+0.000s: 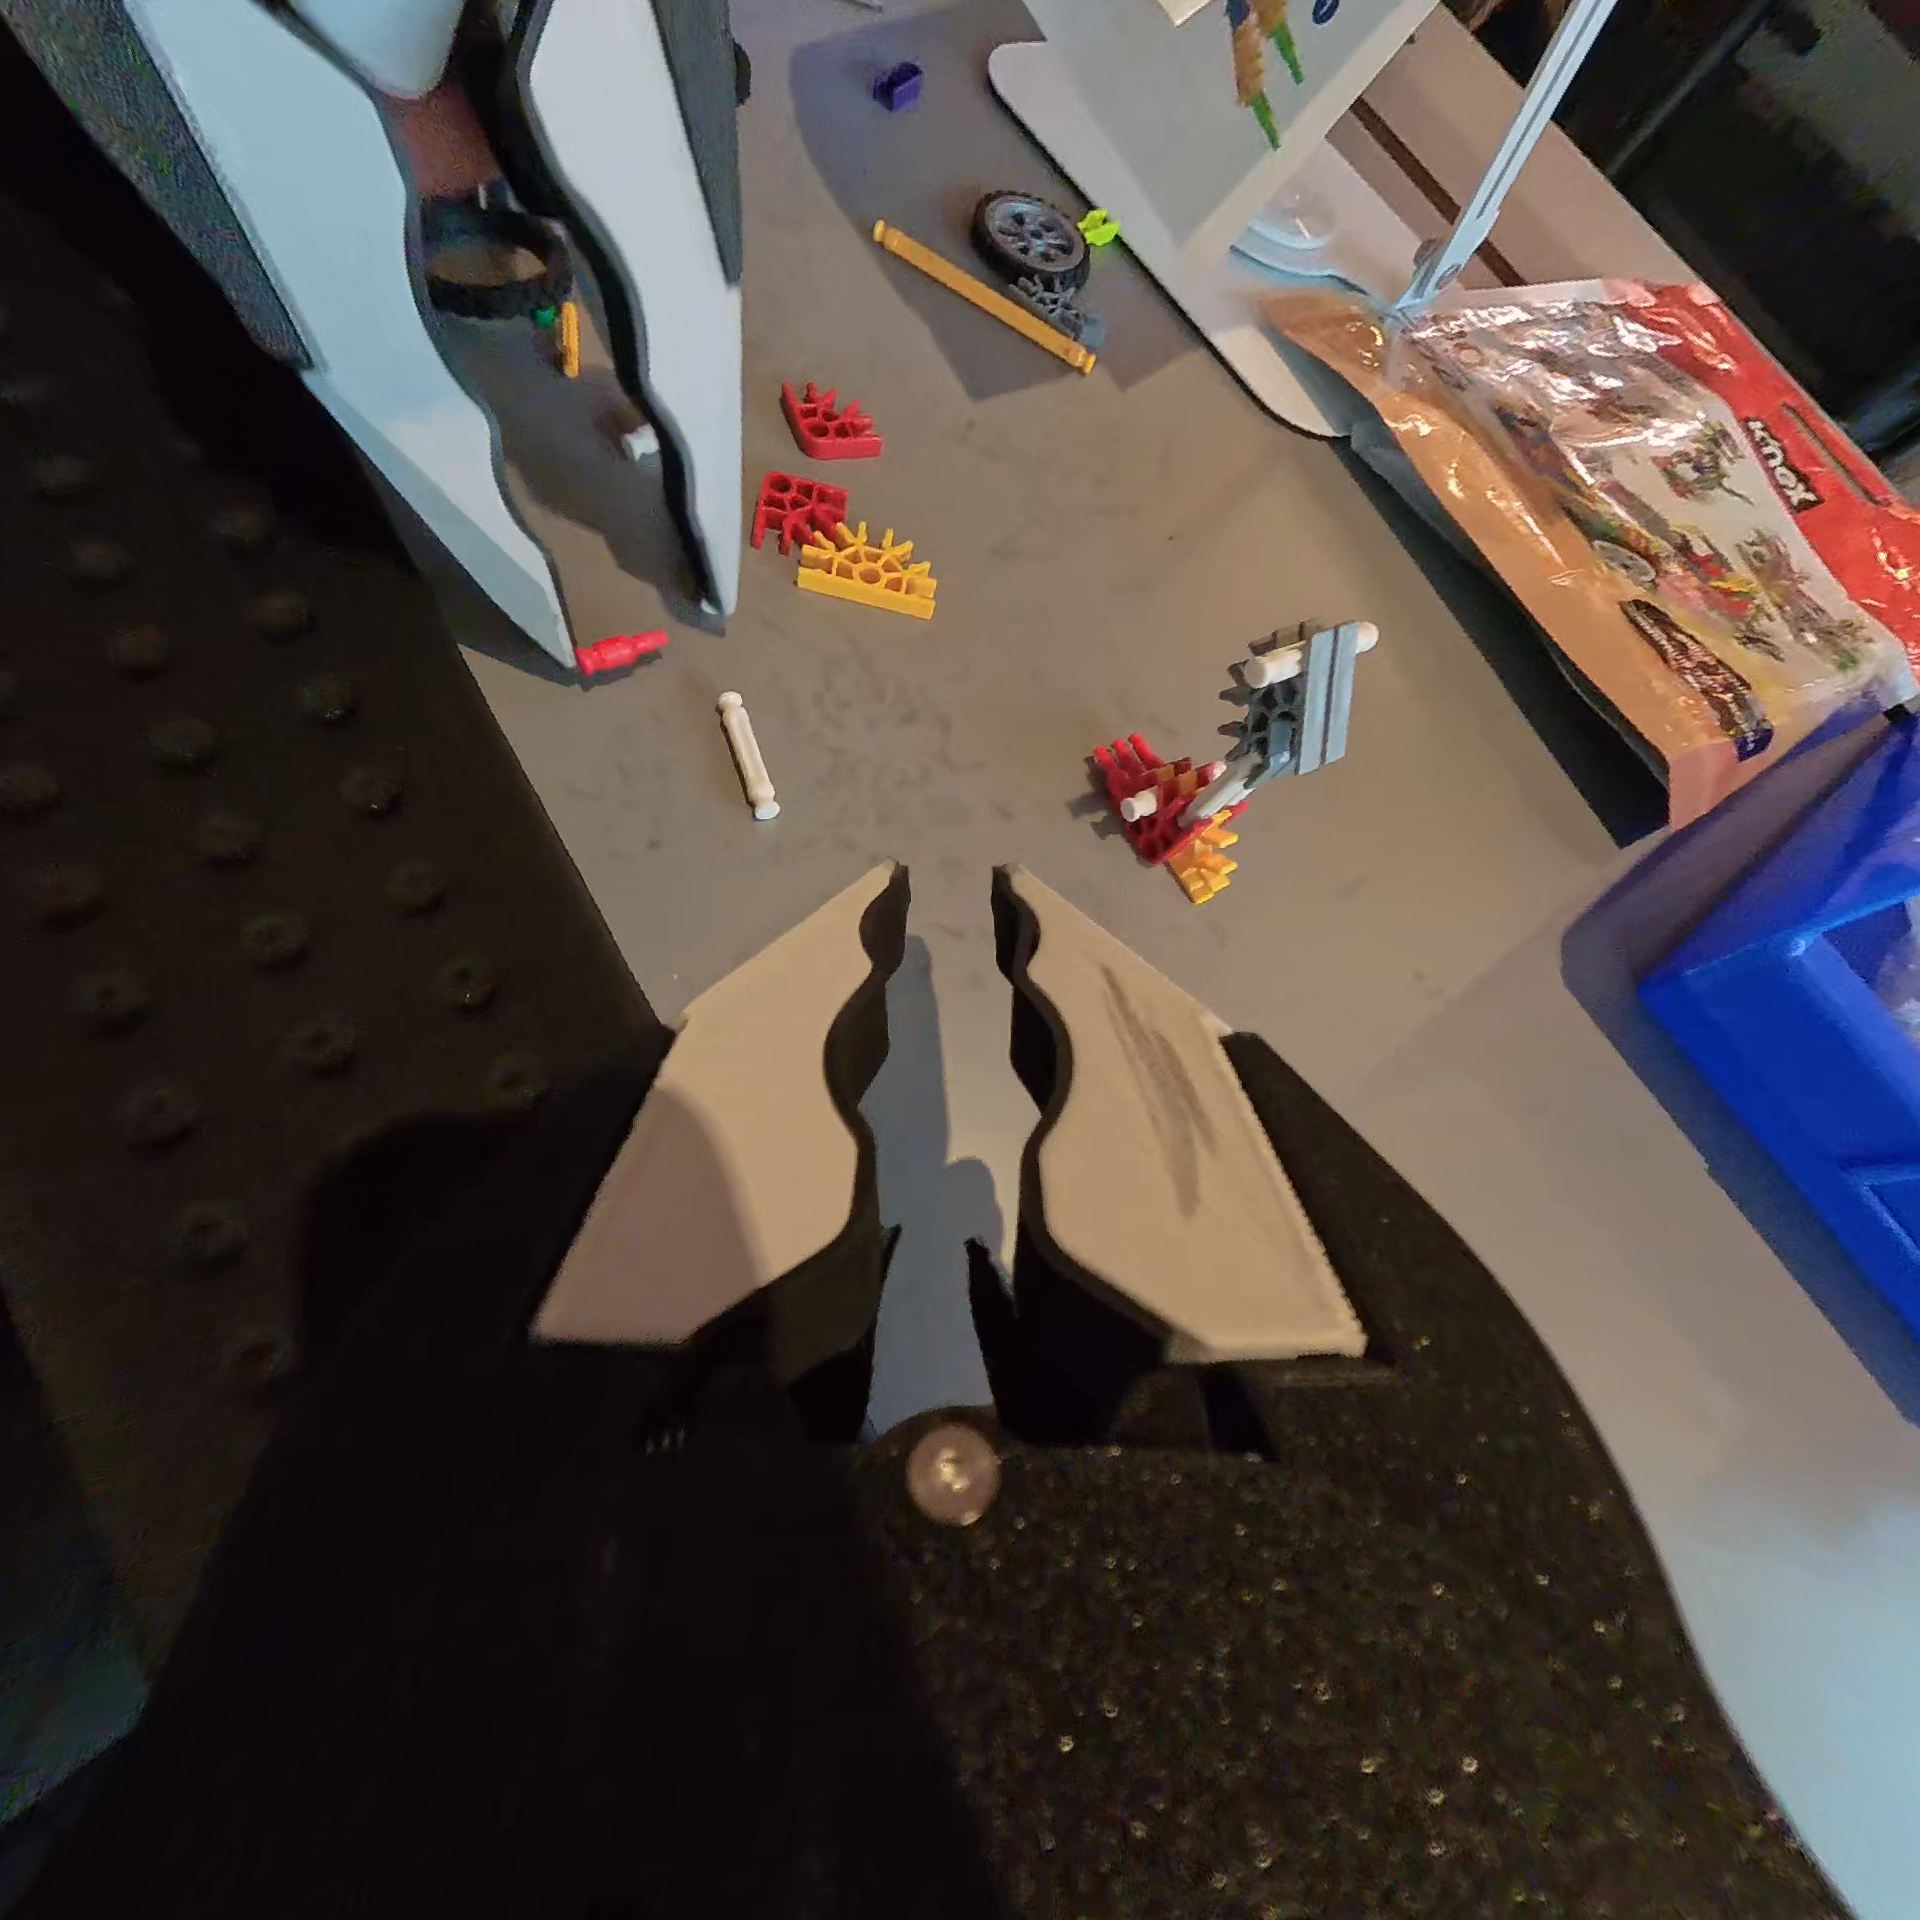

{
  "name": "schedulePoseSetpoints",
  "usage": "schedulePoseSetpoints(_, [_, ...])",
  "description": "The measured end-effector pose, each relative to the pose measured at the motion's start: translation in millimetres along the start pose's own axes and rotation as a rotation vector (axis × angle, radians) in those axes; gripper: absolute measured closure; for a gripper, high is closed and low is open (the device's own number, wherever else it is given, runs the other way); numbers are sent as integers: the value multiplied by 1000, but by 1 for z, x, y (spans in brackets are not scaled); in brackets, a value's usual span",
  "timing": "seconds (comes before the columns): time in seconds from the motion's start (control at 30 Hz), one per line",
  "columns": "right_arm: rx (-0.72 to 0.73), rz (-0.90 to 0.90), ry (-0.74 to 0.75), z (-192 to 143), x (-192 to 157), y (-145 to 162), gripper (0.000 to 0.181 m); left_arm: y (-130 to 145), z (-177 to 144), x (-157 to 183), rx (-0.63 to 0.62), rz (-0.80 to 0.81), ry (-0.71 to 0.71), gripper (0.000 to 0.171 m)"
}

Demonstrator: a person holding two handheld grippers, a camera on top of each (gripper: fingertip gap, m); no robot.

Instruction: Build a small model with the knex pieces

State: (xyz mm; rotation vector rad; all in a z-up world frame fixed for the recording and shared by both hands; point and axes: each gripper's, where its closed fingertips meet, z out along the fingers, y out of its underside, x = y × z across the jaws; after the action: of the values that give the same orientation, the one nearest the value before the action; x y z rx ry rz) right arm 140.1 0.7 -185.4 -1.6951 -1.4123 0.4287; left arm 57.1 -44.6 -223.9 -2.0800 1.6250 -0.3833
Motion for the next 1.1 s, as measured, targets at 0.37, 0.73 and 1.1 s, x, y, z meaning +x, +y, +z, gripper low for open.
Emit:
schedulePoseSetpoints(0.37, [98,-99,-179,22,-50,-47,170,9,-11,-2,40,-6,-33,136])
schedulePoseSetpoints(0.73, [-113,-312,-322,71,-87,-27,181,6,-13,-11,73,49,-147,124])
schedulePoseSetpoints(1.1, [-30,-153,-244,50,-50,-33,172,28,-51,-38,105,-20,-230,128])
